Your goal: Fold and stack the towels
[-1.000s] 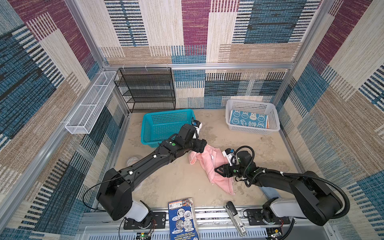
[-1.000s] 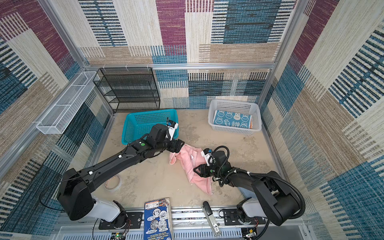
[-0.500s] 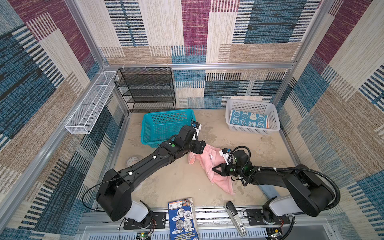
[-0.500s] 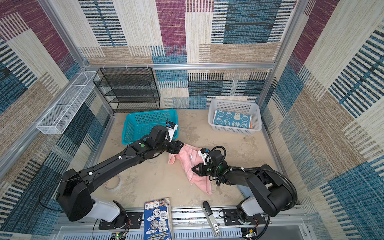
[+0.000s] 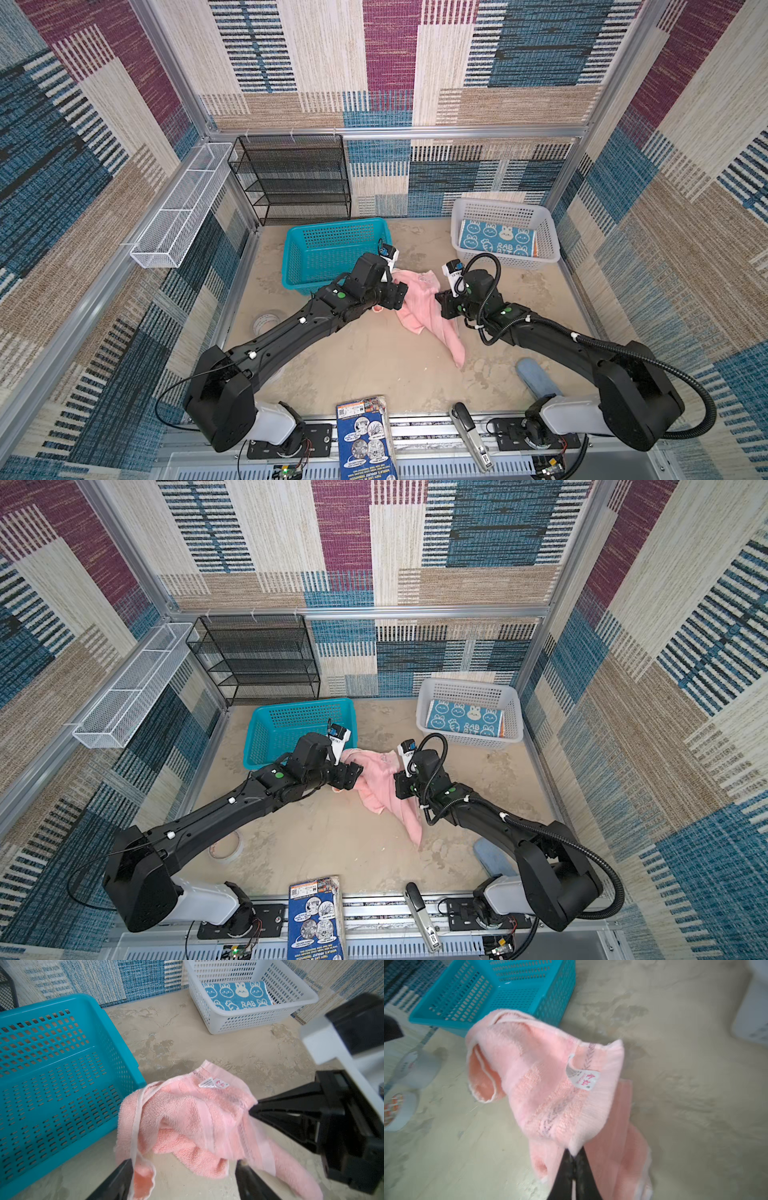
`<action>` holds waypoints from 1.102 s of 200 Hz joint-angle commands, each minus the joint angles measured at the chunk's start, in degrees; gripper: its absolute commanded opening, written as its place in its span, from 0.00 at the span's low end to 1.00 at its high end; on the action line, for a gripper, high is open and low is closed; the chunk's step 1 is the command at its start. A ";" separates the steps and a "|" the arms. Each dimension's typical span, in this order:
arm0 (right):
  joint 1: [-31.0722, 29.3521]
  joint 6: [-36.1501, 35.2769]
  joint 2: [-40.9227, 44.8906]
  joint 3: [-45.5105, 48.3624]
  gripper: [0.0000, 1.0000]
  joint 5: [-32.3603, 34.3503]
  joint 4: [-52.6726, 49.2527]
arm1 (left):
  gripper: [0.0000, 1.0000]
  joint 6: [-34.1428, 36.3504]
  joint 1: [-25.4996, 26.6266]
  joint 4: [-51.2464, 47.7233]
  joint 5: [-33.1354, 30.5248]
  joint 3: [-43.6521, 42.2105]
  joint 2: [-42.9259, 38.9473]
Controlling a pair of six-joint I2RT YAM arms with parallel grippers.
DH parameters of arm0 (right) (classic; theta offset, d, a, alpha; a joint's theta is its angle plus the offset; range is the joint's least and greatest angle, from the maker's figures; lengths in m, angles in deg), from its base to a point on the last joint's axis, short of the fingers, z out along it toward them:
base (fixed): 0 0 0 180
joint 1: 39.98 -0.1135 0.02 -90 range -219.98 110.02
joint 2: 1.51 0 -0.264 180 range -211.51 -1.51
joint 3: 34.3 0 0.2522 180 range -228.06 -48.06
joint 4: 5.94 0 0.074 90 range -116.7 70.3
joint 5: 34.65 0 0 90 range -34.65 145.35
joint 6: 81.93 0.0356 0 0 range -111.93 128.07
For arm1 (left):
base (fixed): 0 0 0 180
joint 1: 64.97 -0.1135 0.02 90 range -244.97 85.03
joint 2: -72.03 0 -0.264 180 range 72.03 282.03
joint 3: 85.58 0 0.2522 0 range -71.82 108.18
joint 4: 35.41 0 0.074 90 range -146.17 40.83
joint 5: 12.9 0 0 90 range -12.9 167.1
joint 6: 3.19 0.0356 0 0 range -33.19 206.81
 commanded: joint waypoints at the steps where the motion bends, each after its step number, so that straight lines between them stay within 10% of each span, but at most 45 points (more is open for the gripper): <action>1: -0.15 -10.83 -1.29 -4.18 0.00 14.09 -3.89 | 0.83 2.19 -0.09 0.57 -1.86 -0.86 -1.52; 85: -2.35 -29.22 -0.08 -9.12 0.00 9.87 2.20 | 0.86 3.00 -0.78 0.12 -6.31 -5.14 -9.11; 152: -4.15 -16.46 4.61 6.34 0.00 -1.96 5.18 | 0.88 12.05 -1.67 0.41 -1.19 -5.38 -9.11; 220: -4.11 -0.98 4.48 11.68 0.64 -6.23 11.42 | 0.87 12.61 -1.67 0.74 1.34 -3.98 -5.66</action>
